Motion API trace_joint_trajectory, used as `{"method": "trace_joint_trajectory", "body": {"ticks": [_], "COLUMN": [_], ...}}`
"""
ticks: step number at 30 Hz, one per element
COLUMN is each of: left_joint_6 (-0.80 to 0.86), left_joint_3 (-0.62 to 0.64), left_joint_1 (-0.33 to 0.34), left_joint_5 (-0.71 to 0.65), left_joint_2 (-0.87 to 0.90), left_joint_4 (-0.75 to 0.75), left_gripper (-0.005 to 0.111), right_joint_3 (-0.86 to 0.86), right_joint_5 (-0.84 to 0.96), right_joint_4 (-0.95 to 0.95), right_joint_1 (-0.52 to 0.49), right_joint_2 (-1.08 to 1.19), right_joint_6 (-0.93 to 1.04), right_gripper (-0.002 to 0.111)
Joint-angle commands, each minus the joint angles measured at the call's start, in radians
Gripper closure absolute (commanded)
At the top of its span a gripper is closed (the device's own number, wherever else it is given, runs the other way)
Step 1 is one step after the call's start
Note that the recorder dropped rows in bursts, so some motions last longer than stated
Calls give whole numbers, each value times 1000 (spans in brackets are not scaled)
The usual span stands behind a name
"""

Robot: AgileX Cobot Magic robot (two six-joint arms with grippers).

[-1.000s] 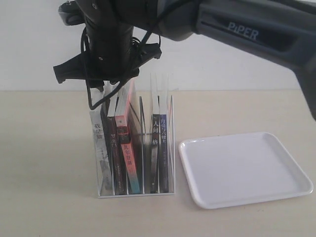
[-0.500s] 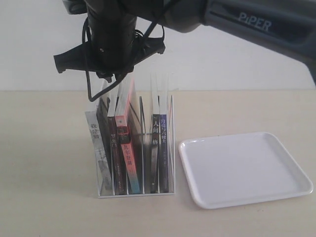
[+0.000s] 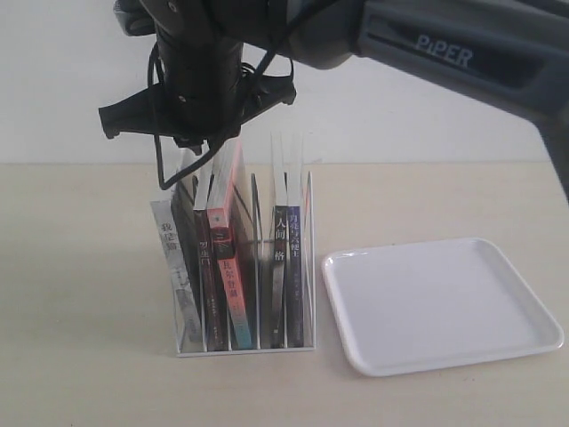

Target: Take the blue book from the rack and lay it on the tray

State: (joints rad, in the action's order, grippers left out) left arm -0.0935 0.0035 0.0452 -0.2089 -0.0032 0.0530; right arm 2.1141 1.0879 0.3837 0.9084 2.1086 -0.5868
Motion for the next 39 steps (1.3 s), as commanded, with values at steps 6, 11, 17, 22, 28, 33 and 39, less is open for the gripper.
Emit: {"method": "trace_joint_trajectory", "body": {"ticks": [6,11,17,22,28,33,39], "left_joint_6": [-10,-10,-10,-10,-10,-10,-10], "left_joint_3": [-4,-4,-4,-4,-4,-4,-4], "left_joint_1": [3,3,3,3,3,3,3], "left_joint_5": [9,9,9,9,9,9,9], "left_joint_2": [3,3,3,3,3,3,3], "left_joint_4": [10,10,10,10,10,10,10], "left_gripper": [103,103,103,103,103,103,103], "right_joint_3": [3,3,3,3,-14,-43,-43], "right_joint_5": [-6,-6,-10,-20,-44,-59,-59], "right_joint_4": [26,26,16,7,-7,22,28], "right_joint_1": [-3,-3,-1,-1,-1,-1,-1], "right_joint_2": [-3,-3,-3,-3,-3,-3,-3], "right_joint_6": [-8,-29,-44,-49,-49,-58,-60], "right_gripper": [67,67,67,67,67,67,69]}}
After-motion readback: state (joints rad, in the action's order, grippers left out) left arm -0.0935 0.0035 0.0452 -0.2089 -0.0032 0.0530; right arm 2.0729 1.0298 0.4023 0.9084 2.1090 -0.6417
